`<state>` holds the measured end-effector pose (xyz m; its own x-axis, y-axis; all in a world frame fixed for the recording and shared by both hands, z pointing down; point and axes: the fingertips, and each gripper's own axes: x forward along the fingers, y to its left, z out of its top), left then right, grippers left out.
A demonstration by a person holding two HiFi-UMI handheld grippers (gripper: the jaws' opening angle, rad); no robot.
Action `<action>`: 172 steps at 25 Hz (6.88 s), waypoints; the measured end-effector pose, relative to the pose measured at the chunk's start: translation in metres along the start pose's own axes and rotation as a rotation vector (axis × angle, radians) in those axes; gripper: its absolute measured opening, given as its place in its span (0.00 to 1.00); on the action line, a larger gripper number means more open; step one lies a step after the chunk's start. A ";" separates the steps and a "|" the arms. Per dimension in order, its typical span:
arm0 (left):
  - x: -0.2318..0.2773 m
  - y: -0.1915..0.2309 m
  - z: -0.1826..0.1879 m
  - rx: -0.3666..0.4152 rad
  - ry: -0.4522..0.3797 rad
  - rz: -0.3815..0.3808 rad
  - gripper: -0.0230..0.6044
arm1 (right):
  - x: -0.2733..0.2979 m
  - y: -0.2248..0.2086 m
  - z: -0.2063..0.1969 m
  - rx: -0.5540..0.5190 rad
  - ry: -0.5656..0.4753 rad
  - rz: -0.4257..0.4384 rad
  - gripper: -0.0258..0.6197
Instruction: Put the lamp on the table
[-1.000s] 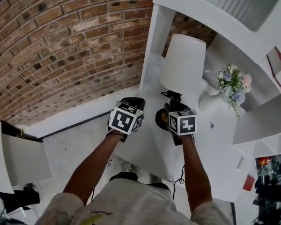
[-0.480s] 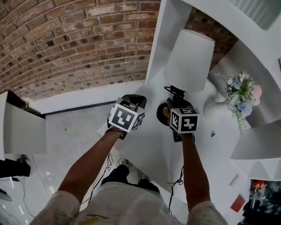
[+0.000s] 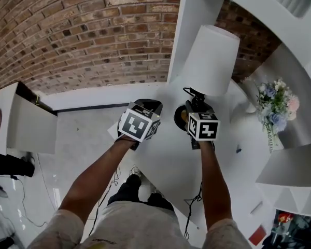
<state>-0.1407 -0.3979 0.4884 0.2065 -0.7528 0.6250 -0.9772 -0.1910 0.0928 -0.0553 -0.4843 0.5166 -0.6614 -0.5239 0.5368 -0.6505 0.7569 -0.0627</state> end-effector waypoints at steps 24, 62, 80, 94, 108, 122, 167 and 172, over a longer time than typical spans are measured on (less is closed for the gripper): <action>-0.011 -0.052 -0.028 -0.136 -0.049 0.188 0.03 | 0.000 -0.009 -0.011 -0.132 -0.149 0.132 0.18; -0.024 -0.070 -0.048 -0.155 -0.126 0.255 0.03 | 0.008 -0.017 -0.013 -0.156 -0.356 0.013 0.18; -0.026 -0.065 -0.042 -0.202 -0.156 0.278 0.03 | 0.011 -0.015 -0.016 -0.183 -0.330 0.033 0.19; -0.031 -0.062 -0.044 -0.235 -0.160 0.290 0.03 | 0.008 -0.017 -0.020 -0.189 -0.265 0.037 0.24; -0.039 -0.073 -0.039 -0.211 -0.180 0.267 0.03 | -0.013 -0.021 -0.027 -0.181 -0.220 0.007 0.32; -0.050 -0.081 -0.030 -0.162 -0.197 0.214 0.03 | -0.054 -0.016 -0.033 -0.143 -0.174 -0.035 0.32; -0.168 -0.065 -0.005 0.180 -0.304 -0.046 0.03 | -0.220 0.123 0.010 -0.041 -0.223 -0.264 0.19; -0.181 -0.076 -0.003 0.225 -0.309 -0.074 0.03 | -0.244 0.138 0.016 -0.019 -0.263 -0.248 0.14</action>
<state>-0.1042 -0.2454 0.3708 0.3152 -0.8793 0.3571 -0.9307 -0.3600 -0.0650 0.0106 -0.2580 0.3632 -0.5592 -0.7733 0.2989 -0.7978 0.6000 0.0594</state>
